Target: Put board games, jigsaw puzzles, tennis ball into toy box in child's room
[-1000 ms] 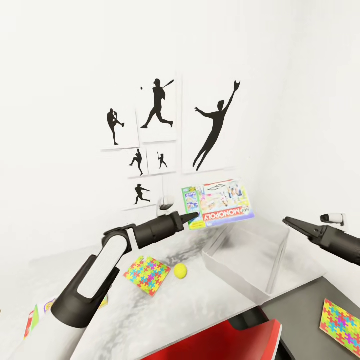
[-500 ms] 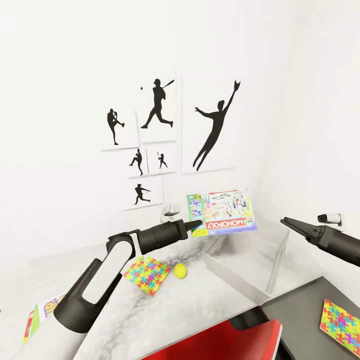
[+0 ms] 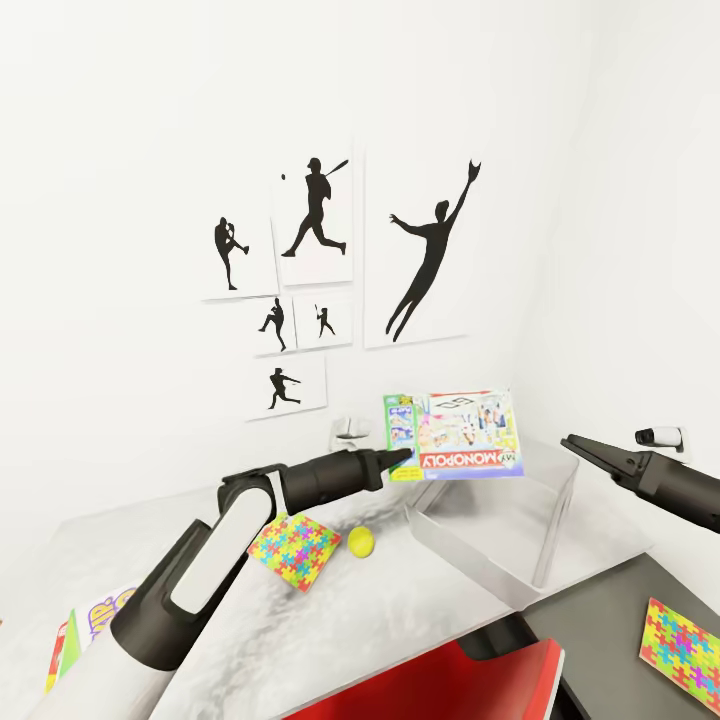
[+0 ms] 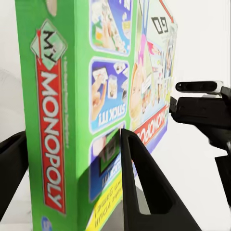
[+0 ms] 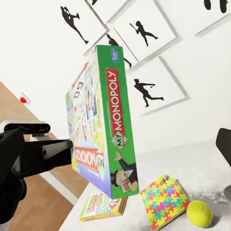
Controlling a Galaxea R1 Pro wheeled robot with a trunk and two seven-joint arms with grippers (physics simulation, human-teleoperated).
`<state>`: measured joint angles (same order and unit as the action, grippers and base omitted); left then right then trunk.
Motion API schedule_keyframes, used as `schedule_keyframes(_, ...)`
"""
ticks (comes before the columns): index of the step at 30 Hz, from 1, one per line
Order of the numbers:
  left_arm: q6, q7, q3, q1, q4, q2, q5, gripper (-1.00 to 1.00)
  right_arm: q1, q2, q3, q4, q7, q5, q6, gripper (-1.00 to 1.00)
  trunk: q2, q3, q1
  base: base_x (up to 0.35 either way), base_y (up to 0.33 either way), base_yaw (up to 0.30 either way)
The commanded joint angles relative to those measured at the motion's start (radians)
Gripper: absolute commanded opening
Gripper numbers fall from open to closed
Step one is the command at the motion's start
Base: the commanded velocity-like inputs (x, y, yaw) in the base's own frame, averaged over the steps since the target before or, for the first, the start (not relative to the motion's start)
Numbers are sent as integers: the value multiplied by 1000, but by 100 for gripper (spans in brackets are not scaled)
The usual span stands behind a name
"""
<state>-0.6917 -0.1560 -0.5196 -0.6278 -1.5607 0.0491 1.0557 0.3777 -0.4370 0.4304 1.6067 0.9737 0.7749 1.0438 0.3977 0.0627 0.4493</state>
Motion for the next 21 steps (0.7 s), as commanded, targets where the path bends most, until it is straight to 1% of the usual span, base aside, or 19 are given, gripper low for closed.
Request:
schedule_keyframes(1, -3, -12, -1, -1, 0, 1, -4, -100, 1, 0, 1, 0, 5, -3, 3, 100, 2, 2, 1, 0, 0, 0)
schedule_keyframes(5, -3, -40, -4, -1, -1, 2, -16, -100, 1, 0, 0, -1, 5, -3, 3, 100, 2, 2, 1, 0, 0, 0)
schedule_keyframes(9, -3, -61, -23, -1, 0, 2, -45, -100, 2, 1, -3, -4, 5, -3, 3, 100, 2, 2, 1, 0, 0, 0)
schedule_keyframes(13, -3, -69, -36, -1, 0, -1, -58, -100, 2, 1, -10, -13, 5, -3, 3, 100, 2, 2, 1, 0, 0, 0)
schedule_keyframes(16, -3, -74, -43, -1, 0, -3, -64, -100, 3, 3, -27, -24, 5, -3, 3, 100, 2, 2, 1, 0, 0, 0)
schedule_keyframes(21, -3, -91, -48, -1, -1, -5, -69, -100, 11, 4, -78, -62, 5, -4, 3, 100, 2, 2, 1, 0, 0, 0)
